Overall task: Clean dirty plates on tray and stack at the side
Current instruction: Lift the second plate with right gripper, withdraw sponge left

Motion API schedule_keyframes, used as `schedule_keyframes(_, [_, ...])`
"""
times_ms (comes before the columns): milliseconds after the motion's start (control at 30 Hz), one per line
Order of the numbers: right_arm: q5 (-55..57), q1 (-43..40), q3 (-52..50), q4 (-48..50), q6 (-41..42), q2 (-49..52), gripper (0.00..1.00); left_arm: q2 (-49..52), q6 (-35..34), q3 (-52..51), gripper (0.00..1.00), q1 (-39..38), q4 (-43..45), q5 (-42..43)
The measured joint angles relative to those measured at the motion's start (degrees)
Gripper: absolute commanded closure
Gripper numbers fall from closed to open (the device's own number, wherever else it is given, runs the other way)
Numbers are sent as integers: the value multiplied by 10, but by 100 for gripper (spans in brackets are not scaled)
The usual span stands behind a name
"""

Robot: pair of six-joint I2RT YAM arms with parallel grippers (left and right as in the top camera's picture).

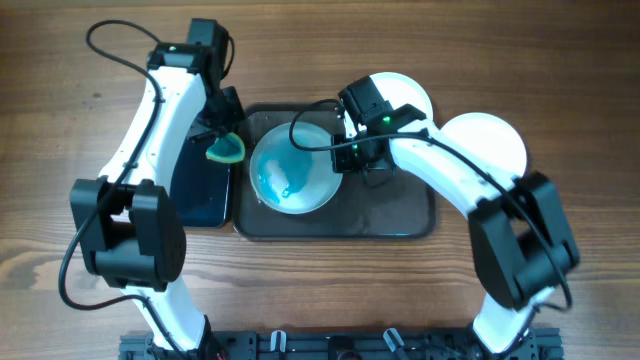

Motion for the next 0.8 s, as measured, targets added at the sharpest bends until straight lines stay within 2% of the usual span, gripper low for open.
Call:
schedule_keyframes(300, [309,93,0,-89,-7,-93,96,0,0,0,96,14,0,0])
schedule_keyframes(500, [508,166,0,-102,-11,-161,96,0,0,0,96,14,0,0])
schedule_keyframes(800, [802,272,0,-97,-67,-231,96,0,0,0,96,14,0,0])
